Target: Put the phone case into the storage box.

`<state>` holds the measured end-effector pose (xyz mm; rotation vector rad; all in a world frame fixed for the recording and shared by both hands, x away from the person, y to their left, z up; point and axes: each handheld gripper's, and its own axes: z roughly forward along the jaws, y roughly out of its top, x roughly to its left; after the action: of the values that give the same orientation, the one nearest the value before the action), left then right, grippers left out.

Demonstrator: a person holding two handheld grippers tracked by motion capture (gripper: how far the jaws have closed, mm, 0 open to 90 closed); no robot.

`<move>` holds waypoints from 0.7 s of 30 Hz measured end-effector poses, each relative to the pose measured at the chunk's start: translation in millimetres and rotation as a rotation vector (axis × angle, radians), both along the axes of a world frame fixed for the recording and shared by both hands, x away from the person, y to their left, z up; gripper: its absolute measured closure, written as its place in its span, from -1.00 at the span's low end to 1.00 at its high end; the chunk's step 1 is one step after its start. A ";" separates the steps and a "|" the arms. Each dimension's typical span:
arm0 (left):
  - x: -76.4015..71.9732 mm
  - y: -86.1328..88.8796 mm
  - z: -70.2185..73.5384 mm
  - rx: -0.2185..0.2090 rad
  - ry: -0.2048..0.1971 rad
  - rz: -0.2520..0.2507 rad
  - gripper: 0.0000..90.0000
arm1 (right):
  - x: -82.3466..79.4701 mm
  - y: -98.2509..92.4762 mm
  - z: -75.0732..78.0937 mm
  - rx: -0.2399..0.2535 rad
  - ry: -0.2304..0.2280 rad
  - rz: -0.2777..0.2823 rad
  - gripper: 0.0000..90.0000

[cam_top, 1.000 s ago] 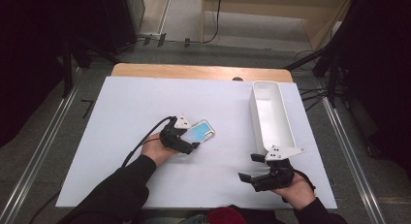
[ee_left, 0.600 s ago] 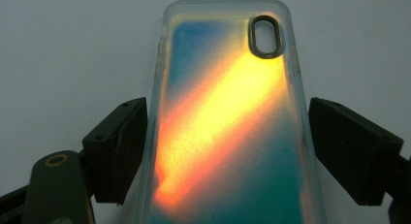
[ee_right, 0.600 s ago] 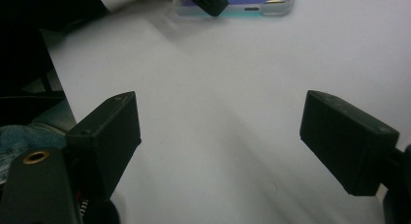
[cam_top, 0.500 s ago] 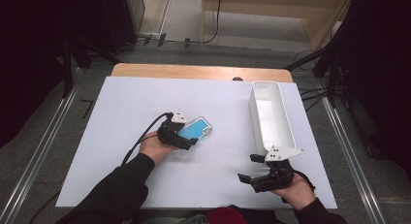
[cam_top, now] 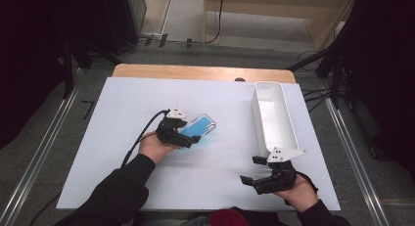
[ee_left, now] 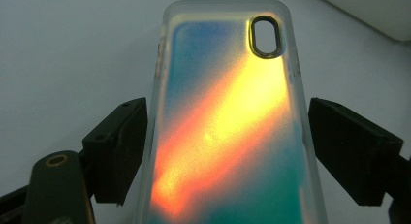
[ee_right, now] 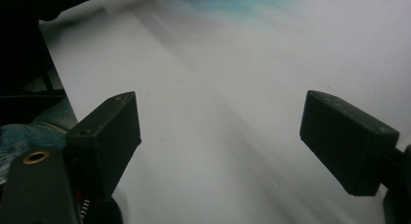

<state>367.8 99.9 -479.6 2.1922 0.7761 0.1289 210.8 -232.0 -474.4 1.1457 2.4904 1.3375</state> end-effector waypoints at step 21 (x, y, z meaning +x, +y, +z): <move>-17.8 10.4 18.1 -0.127 0.097 0.054 -0.63 | -2.3 6.2 3.1 0.006 -0.025 -0.015 -0.71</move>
<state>350.0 110.3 -461.5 2.0701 0.8738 0.0005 208.5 -225.7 -471.3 1.1385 2.4576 1.3475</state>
